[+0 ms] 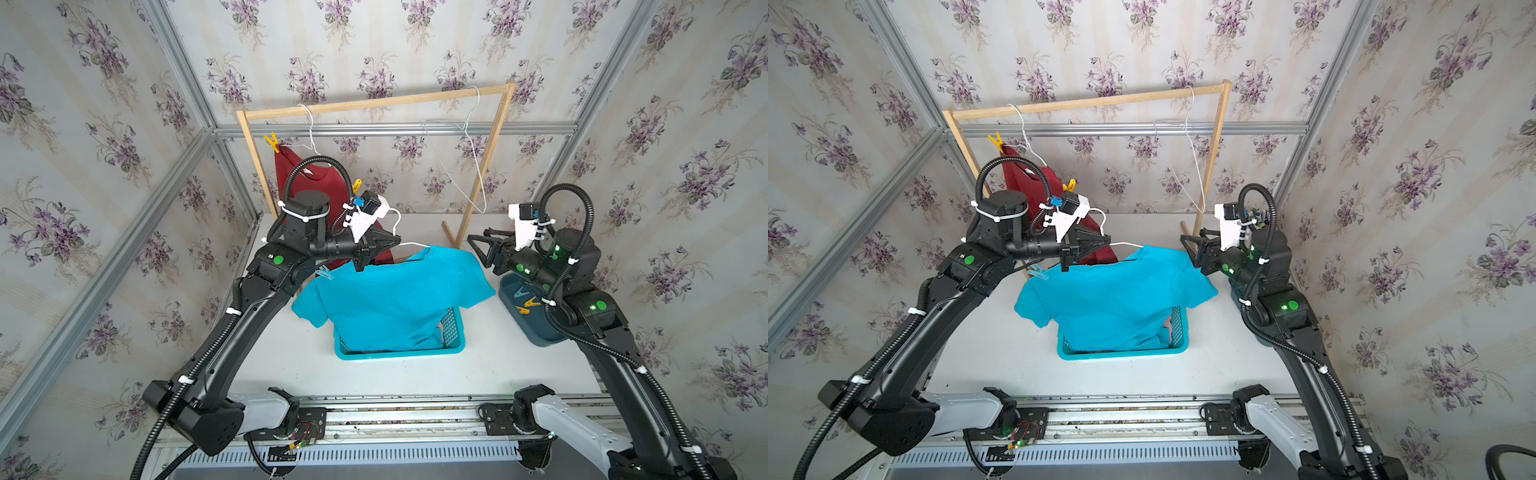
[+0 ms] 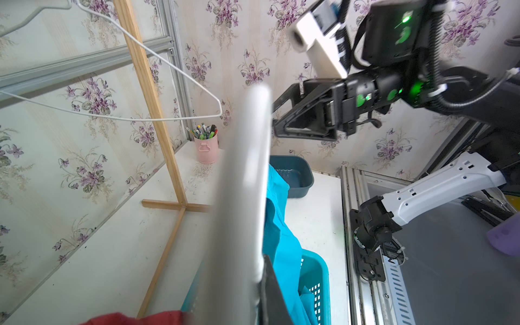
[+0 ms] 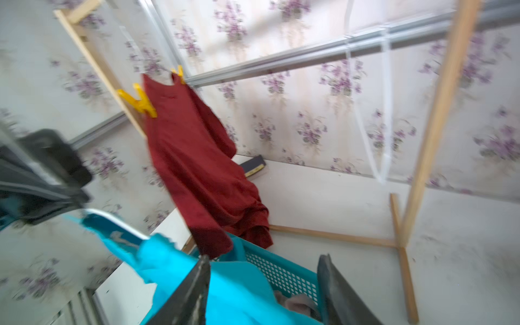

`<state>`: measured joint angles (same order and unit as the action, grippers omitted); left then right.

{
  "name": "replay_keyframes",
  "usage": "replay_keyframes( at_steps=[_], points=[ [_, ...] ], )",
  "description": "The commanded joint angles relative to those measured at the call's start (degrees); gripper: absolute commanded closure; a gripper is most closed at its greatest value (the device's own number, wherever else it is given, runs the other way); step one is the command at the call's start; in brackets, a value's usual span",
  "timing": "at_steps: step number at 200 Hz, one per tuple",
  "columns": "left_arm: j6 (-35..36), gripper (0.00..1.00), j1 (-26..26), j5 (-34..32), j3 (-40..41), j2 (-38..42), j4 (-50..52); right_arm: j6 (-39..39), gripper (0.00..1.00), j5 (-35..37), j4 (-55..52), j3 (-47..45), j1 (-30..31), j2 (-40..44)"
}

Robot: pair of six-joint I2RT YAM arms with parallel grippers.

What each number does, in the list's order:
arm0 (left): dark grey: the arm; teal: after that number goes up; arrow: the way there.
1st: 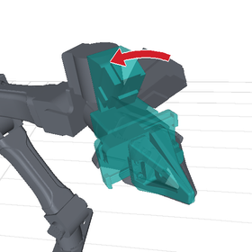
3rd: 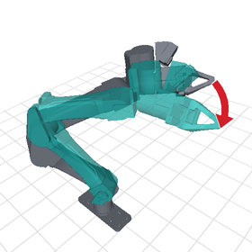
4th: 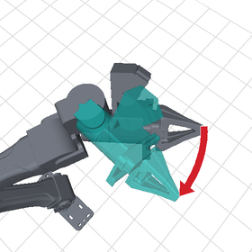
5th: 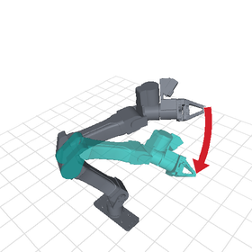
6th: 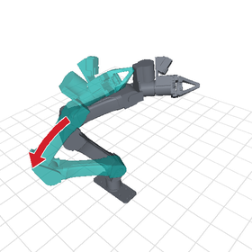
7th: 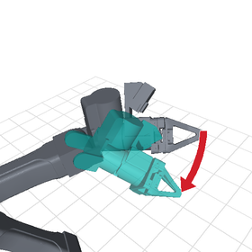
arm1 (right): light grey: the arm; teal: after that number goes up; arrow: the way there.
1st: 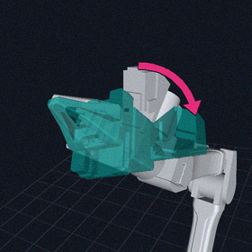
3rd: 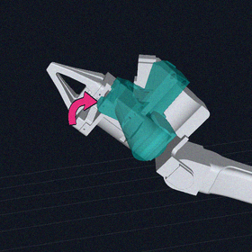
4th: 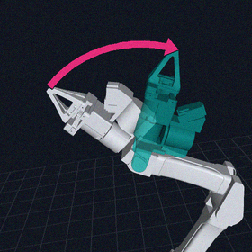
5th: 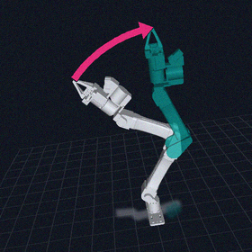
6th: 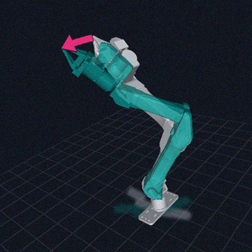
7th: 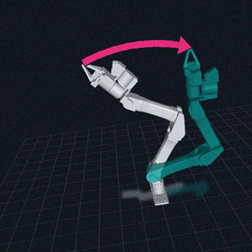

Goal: Remove the clothespins securing t-shirts to the hanger
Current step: Adjust the hanger.

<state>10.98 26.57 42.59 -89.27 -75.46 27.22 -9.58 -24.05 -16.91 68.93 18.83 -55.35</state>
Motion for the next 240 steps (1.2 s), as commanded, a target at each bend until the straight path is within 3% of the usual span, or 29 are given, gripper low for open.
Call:
replay_keyframes(
  at_steps=[1,40,89,130,150,167,184,195,224,233,240],
  points=[
    [0.0,1.0,0.57,-3.38,-0.63,-0.02,1.04,5.86,0.41,-5.32,-0.06,4.15,4.29,-2.62],
    [-0.37,1.0,2.25,-0.58,-0.94,-1.0,2.52,16.0,0.29,-10.15,-0.87,8.51,14.37,-9.52],
    [-1.37,1.0,2.35,2.18,-1.75,-1.35,2.54,22.19,0.26,-17.08,-5.94,12.58,14.83,-15.97],
    [-1.81,1.0,2.35,6.58,-3.01,-2.35,2.56,26.0,0.27,-16.64,-8.37,13.74,15.26,-18.79],
    [-2.13,1.0,2.33,8.02,-3.46,-2.67,2.57,27.12,0.41,-14.74,-8.41,15.02,15.99,-19.79],
    [-1.7,1.0,2.34,7.34,-3.24,-2.42,2.56,28.66,0.71,-13.9,-7.75,15.23,16.47,-19.8],
    [-1.27,0.99,2.32,6.86,-2.95,-1.86,2.57,31.19,0.94,-14.78,-7.76,15.42,16.5,-19.71],
    [-0.93,0.96,2.34,6.51,-2.65,-1.38,2.5,33.65,1.0,-15.68,-8.42,15.65,16.51,-19.62],
    [1.45,0.92,2.1,3.97,-0.73,0.52,2.52,38.3,1.0,-15.68,-9.56,16.51,16.5,-19.44],
    [2.07,0.84,1.88,3.64,-0.1,0.99,2.57,39.75,1.0,-15.67,-10.64,17.45,16.5,-19.74],
    [2.19,0.72,1.64,3.62,0.18,1.27,2.55,40.82,1.0,-15.55,-11.64,18.39,16.5,-20.1]
  ],
)
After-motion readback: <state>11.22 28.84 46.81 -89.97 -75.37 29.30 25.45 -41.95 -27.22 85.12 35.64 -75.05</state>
